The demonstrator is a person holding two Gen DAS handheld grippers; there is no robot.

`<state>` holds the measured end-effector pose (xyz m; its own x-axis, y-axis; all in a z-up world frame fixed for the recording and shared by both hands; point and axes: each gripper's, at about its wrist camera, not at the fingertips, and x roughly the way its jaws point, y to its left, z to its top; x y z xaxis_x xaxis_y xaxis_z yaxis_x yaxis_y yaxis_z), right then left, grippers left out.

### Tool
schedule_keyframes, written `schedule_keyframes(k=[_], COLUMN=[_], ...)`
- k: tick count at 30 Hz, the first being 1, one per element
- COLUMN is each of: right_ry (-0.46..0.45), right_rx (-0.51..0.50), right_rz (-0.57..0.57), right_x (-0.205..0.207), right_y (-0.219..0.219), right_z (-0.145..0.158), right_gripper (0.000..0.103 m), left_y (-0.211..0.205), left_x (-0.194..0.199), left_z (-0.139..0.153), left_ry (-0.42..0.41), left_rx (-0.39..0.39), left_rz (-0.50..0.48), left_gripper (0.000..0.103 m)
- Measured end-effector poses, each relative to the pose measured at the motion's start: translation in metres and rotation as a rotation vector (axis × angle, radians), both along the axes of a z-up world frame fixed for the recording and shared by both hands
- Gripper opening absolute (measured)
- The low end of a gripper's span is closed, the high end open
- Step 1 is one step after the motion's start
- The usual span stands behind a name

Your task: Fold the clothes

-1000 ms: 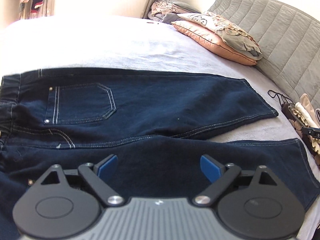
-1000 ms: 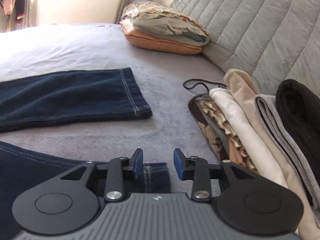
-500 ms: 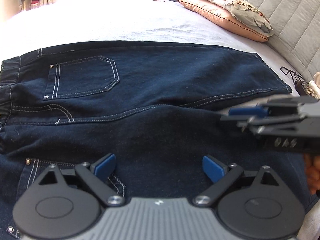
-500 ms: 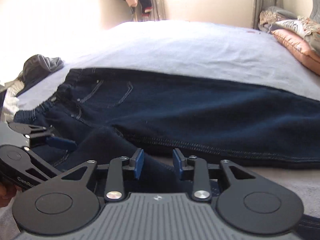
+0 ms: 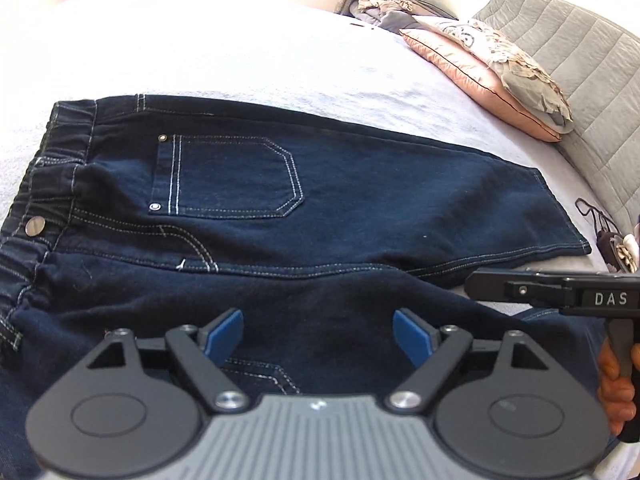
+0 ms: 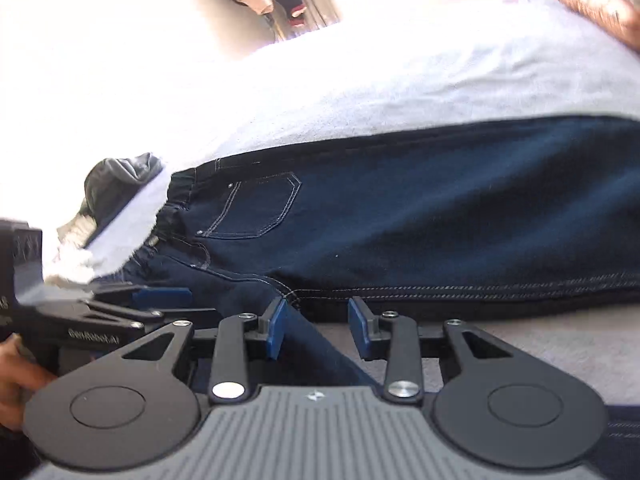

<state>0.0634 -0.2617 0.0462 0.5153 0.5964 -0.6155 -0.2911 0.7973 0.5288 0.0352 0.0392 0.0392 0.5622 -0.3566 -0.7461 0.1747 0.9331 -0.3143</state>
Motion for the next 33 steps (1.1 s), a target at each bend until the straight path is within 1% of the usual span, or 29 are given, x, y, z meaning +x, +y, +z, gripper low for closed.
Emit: schedule_keyframes(k=[2,4,5,6,8,9,11,12,13,15,17,19,20,21,23,25,27,30,32,33], right_ry=[0.16,0.245,0.259,0.264,0.272,0.259,0.232,0.218,0.204,0.177,0.079,-0.06,-0.136,-0.179,-0.171,-0.11,-0.161,-0.146,-0.159,-0.16], right_rx=[0.165,0.224,0.281,0.322,0.401,0.393,0.372,0.361,0.351,0.33,0.263,0.141,0.066,0.011,-0.059,-0.144,-0.159,-0.108,-0.104,-0.128], right_rz=[-0.041,-0.075,-0.087,-0.104,-0.14,-0.144,-0.151,-0.154,-0.157,-0.164,-0.149,-0.1,-0.068,-0.043,-0.034,-0.018,-0.02,-0.043,-0.053,-0.052], right_x=[0.019,0.029,0.034,0.036,0.04,0.039,0.036,0.034,0.032,0.029,0.025,0.017,0.013,0.009,0.012,0.016,0.015,0.024,0.021,0.019], right_y=[-0.007,-0.008,-0.008,-0.008,-0.008,-0.006,-0.001,0.002,0.004,0.009,0.017,0.028,0.036,0.042,0.047,0.057,0.061,0.05,0.044,0.043], right_z=[-0.025,-0.046,-0.053,-0.056,-0.061,-0.06,-0.057,-0.056,-0.054,-0.051,-0.03,0.0,0.015,0.022,0.011,-0.017,-0.027,-0.01,0.004,0.009], right_gripper=[0.038,0.039,0.04,0.044,0.044,0.042,0.042,0.04,0.036,0.024,0.021,0.02,0.02,0.02,0.02,0.021,0.022,0.026,0.026,0.027], left_y=[0.007,0.011,0.012,0.013,0.015,0.015,0.015,0.016,0.017,0.02,0.025,0.03,0.032,0.033,0.034,0.033,0.033,0.036,0.039,0.04], left_x=[0.004,0.006,0.007,0.007,0.008,0.009,0.009,0.01,0.01,0.01,0.009,0.01,0.011,0.011,0.012,0.013,0.013,0.014,0.014,0.014], left_z=[0.0,-0.001,-0.001,-0.001,-0.003,-0.004,-0.006,-0.008,-0.008,-0.008,-0.008,-0.008,-0.007,-0.007,-0.01,-0.013,-0.012,-0.011,-0.009,-0.008], left_ry=[0.014,0.021,0.022,0.023,0.025,0.027,0.033,0.036,0.038,0.037,0.033,0.024,0.023,0.026,0.036,0.037,0.036,0.035,0.035,0.033], left_rx=[-0.042,-0.058,-0.057,-0.054,-0.051,-0.047,-0.036,-0.035,-0.036,-0.036,-0.03,-0.016,-0.012,-0.01,0.005,0.026,0.032,0.02,0.005,-0.001], left_rz=[0.02,0.034,0.039,0.043,0.05,0.052,0.056,0.06,0.063,0.069,0.081,0.093,0.096,0.098,0.097,0.088,0.086,0.099,0.112,0.117], left_gripper=[0.084,0.085,0.085,0.085,0.085,0.085,0.086,0.086,0.086,0.086,0.086,0.086,0.086,0.086,0.086,0.086,0.086,0.086,0.086,0.088])
